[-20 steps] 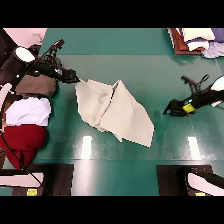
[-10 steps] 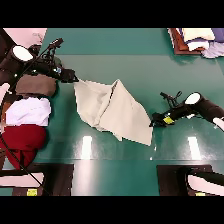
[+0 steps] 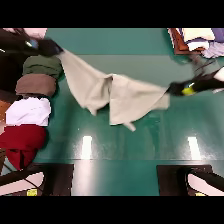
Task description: Fold the shirts.
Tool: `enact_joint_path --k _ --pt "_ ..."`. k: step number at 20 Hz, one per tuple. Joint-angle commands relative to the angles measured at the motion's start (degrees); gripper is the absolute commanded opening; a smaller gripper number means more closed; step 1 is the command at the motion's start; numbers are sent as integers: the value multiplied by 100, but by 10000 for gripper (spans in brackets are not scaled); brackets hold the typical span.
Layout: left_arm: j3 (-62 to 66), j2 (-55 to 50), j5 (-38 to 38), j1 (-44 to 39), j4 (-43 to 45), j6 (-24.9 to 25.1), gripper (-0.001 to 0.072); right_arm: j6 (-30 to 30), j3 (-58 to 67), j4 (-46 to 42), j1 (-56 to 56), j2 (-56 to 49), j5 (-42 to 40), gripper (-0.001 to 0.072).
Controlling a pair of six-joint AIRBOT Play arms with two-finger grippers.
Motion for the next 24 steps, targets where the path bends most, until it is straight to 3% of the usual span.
enact_joint_path --k 1,5,9,12,15,19,24 --pt "1073 730 153 50 0 -4 22 76 1486 -157 -542 638 28 15" --pt "1965 1453 363 50 -13 -7 21 50 2664 -157 -966 1185 28 15" --pt "2035 2212 988 50 -20 -28 21 -39 3611 -157 -1287 1464 90 15" --pt "2142 2564 1449 50 -39 -28 21 -98 4409 -160 -1657 1443 319 15" --pt "2345 2636 1445 50 -101 -28 21 -98 5003 -146 -1950 1244 686 15" --pt "2107 2173 920 50 643 -280 21 -98 4199 -155 -1628 1130 671 15" --pt "573 839 31 50 1064 -542 22 -68 3123 -693 -850 127 1067 15"
